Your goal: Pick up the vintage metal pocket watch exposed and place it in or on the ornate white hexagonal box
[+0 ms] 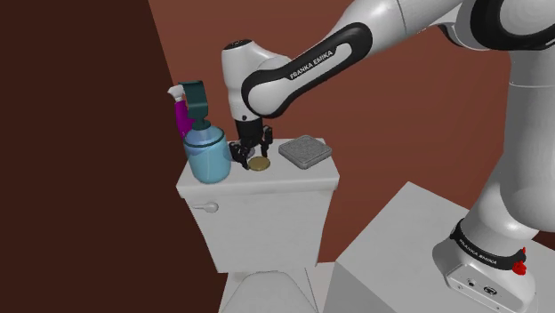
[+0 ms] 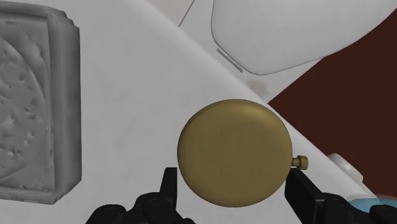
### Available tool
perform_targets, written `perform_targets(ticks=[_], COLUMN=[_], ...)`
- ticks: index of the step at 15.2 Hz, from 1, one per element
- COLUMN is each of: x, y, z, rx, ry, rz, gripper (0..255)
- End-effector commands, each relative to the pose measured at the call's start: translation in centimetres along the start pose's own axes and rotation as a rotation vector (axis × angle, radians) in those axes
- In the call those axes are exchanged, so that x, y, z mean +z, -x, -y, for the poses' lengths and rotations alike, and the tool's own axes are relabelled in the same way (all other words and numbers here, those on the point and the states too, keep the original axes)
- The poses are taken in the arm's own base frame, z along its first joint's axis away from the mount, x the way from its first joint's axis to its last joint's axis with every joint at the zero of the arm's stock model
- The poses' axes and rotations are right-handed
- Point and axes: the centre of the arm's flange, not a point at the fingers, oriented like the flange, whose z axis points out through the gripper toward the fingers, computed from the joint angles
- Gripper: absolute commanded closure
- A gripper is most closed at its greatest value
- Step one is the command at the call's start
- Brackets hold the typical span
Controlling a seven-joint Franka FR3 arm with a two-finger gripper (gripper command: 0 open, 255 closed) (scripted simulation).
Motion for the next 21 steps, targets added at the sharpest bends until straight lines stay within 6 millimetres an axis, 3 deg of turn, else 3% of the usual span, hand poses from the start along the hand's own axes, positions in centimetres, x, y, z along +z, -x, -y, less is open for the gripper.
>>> perform_targets(ticks=[1,21], x=[-1.0,-11.6], y=[-0.1,-0.3], z=[0.0,-0.6], rx=[0.0,0.0], ry=[0.0,0.0], rz=[0.0,0.0], gripper=[255,255])
